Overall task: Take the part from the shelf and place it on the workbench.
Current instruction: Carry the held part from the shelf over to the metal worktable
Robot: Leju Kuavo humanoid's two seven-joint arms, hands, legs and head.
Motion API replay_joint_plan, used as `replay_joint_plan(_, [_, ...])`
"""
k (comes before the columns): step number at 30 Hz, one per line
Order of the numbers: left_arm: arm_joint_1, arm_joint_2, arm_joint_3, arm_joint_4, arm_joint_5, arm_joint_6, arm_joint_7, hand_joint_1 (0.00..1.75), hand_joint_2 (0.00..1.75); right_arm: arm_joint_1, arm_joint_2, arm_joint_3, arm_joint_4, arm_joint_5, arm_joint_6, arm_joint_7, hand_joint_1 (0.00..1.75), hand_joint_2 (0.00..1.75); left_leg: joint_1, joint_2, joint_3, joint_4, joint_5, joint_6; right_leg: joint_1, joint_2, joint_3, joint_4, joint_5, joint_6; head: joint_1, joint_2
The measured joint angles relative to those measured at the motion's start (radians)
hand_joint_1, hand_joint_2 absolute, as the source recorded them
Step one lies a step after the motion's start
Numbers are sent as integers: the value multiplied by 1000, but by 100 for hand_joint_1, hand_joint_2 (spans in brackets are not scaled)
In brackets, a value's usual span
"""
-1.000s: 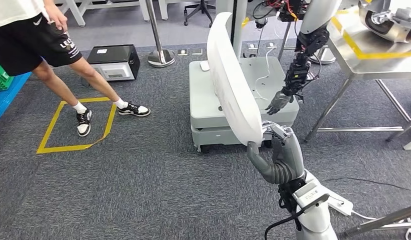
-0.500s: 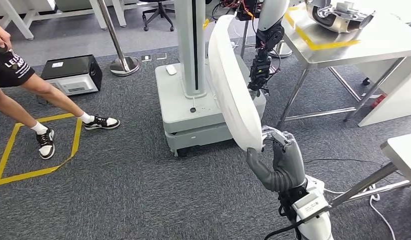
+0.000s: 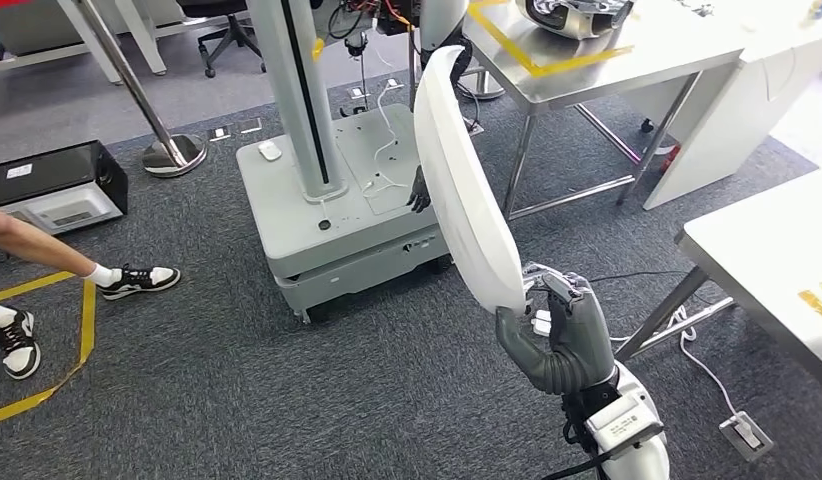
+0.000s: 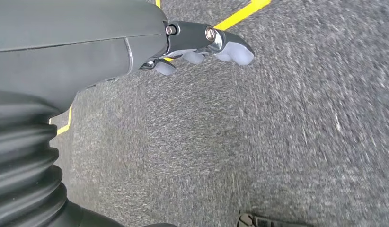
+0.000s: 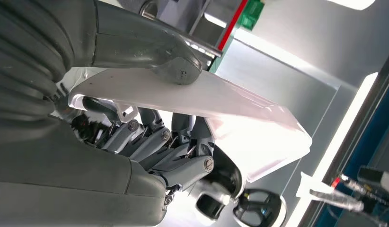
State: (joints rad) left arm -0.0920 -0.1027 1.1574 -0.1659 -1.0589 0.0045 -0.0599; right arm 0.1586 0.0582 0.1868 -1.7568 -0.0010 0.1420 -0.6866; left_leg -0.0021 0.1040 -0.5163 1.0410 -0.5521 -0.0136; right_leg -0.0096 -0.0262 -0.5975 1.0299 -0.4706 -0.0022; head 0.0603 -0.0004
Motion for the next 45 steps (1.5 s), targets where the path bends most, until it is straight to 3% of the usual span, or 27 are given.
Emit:
replay_joint_plan(1, [1, -1, 0, 0, 0, 0, 0, 0, 175, 0, 2, 0, -1, 0, 1, 0, 175, 175, 2, -30, -12, 31, -21, -5, -3, 10, 1, -3, 4, -6, -1, 0])
replay_joint_plan(3, [5, -1, 0, 0, 0, 0, 0, 0, 175, -2, 5, -1, -2, -4, 7, 5, 175, 175, 5, -88, -64, 149, -86, -11, -5, 32, 0, -4, 8, -12, -2, 0])
replay_joint_plan(5, [11, -1, 0, 1, 5, -2, -1, 0, 175, -2, 5, -1, 1, -10, 17, 11, 175, 175, 6, -100, -116, 254, -121, -12, -5, 60, -1, -4, 9, -13, -3, 0])
replay_joint_plan(6, [12, -1, 0, 2, 9, -4, -2, 0, 175, -2, 5, -2, 3, -11, 21, 12, 175, 175, 7, -102, -122, 260, -109, -11, -5, 75, -1, -3, 9, -12, -3, 0])
replay_joint_plan(8, [13, -2, 0, 3, 16, -9, -4, 0, 175, -3, 5, -2, 5, -10, 24, 9, 175, 175, 10, -116, -85, 162, -39, -7, -6, 102, -1, 0, 10, -9, -3, 0])
replay_joint_plan(10, [14, -2, 0, 3, 18, -11, -5, 0, 175, -5, 5, -2, 5, -9, 23, 7, 175, 175, 15, -168, -36, 37, 15, -4, -6, 128, -6, 4, 12, 1, -3, 0])
replay_joint_plan(12, [16, -2, 0, 4, 22, -11, -6, 0, 175, -7, 5, -2, 5, -11, 23, 12, 175, 175, 14, -195, -22, -5, 23, 3, -7, 151, -12, 2, 18, 17, -3, 0])
replay_joint_plan(14, [16, -1, 0, 4, 30, -7, -2, 0, 175, -8, 4, -2, 5, -10, 21, 17, 175, 175, 12, -168, -19, -10, 31, 19, -10, 164, -18, -4, 25, 31, -3, 0])
replay_joint_plan(16, [18, 0, 1, 4, 37, -3, 6, 0, 175, -15, 4, -1, 6, -11, 20, 22, 175, 175, 13, -140, -17, -18, 41, 35, -6, 120, -39, 32, 2, 38, 1, 0])
replay_joint_plan(18, [24, 4, 2, 4, 45, -2, 9, 0, 175, -33, 4, 2, 12, -20, 19, 31, 175, 175, 9, -110, -20, -21, 45, 44, -1, 57, -90, 145, -63, 39, 5, 0])
replay_joint_plan(20, [29, 8, 3, 4, 52, -2, 12, 0, 175, -48, 4, 4, 20, -27, 19, 39, 175, 175, 4, -77, -24, -19, 45, 47, -1, 37, -140, 262, -111, 40, 5, 0])
replay_joint_plan(21, [29, 9, 3, 4, 52, -2, 14, 0, 175, -52, 4, 4, 23, -29, 19, 41, 175, 175, 2, -62, -26, -18, 44, 48, -1, 33, -143, 278, -110, 39, 5, 0])
replay_joint_plan(22, [29, 10, 3, 4, 50, -2, 15, 0, 175, -55, 4, 4, 25, -31, 19, 44, 175, 175, 0, -48, -26, -17, 44, 48, -1, 29, -124, 253, -93, 37, 6, 0])
replay_joint_plan(23, [28, 11, 3, 4, 48, -2, 15, 0, 175, -59, 4, 4, 26, -35, 19, 48, 175, 175, -1, -36, -26, -15, 42, 48, 1, 20, -86, 192, -65, 34, 6, 0])
replay_joint_plan(25, [25, 10, 3, 4, 46, -2, 13, 0, 175, -71, 4, 4, 26, -45, 19, 60, 175, 175, -5, -15, -24, -12, 38, 44, 8, -26, -8, 54, -23, 21, 5, 0])
replay_joint_plan(27, [21, 10, 3, 4, 46, 0, 9, 0, 175, -83, 4, 4, 27, -53, 21, 70, 175, 175, -7, 3, -21, -11, 35, 35, 17, -52, 19, -3, -13, 9, 3, 0])
replay_joint_plan(29, [17, 10, 3, 4, 47, 0, 7, 0, 175, -88, 5, 3, 27, -54, 21, 73, 175, 175, -6, 22, -17, -14, 34, 25, 16, -29, 18, -9, -5, 0, 2, 0])
replay_joint_plan(30, [16, 9, 3, 4, 45, 0, 7, 0, 175, -88, 5, 3, 27, -52, 21, 73, 175, 175, -5, 14, -18, -9, 28, 19, 12, -18, 19, -15, 0, -4, 1, 0])
replay_joint_plan(32, [15, 8, 3, 4, 36, 2, 11, 0, 175, -89, 9, 2, 27, -43, 21, 69, 175, 175, -1, -39, -41, 49, -13, 7, 2, 5, 22, -26, 11, -13, -3, 0])
replay_joint_plan(33, [16, 7, 3, 4, 30, 4, 13, 0, 175, -88, 11, 2, 26, -38, 20, 67, 175, 175, 3, -72, -65, 107, -45, 2, 1, 16, 21, -27, 13, -15, -5, 0])
replay_joint_plan(35, [20, 7, 3, 4, 29, 7, 11, 0, 175, -81, 13, 2, 27, -34, 21, 64, 175, 175, 8, -97, -118, 226, -95, -5, -1, 43, 17, -25, 15, -16, -6, 0])
replay_joint_plan(36, [21, 6, 3, 4, 31, 7, 6, 0, 175, -78, 13, 2, 28, -34, 22, 63, 175, 175, 11, -99, -131, 253, -96, -8, -1, 57, 15, -23, 16, -16, -6, 0])
replay_joint_plan(38, [22, 6, 3, 4, 35, 7, 0, 0, 175, -75, 13, 1, 30, -32, 27, 59, 175, 175, 16, -106, -104, 192, -43, -12, -5, 85, 14, -19, 17, -10, -6, 0])
replay_joint_plan(40, [20, 4, 3, 4, 32, 7, 4, 0, 175, -77, 15, 1, 32, -26, 34, 53, 175, 175, 22, -144, -45, 60, 16, -16, -9, 110, 10, -11, 16, 1, -7, 0])
replay_joint_plan(42, [19, 2, 3, 5, 29, 8, 14, 0, 175, -81, 18, 1, 32, -22, 37, 51, 175, 175, 23, -172, -18, -5, 30, -10, -11, 133, 1, -6, 18, 18, -9, 0])
replay_joint_plan(44, [17, 0, 3, 5, 29, 10, 22, 0, 175, -83, 19, -1, 32, -24, 37, 54, 175, 175, 19, -157, -17, -8, 32, 8, -14, 154, -6, -12, 28, 35, -10, 0])
replay_joint_plan(45, [16, -1, 3, 5, 29, 11, 24, 0, 175, -83, 20, -4, 33, -26, 37, 57, 175, 175, 18, -145, -16, -10, 36, 17, -15, 150, -9, -11, 28, 40, -10, 0])
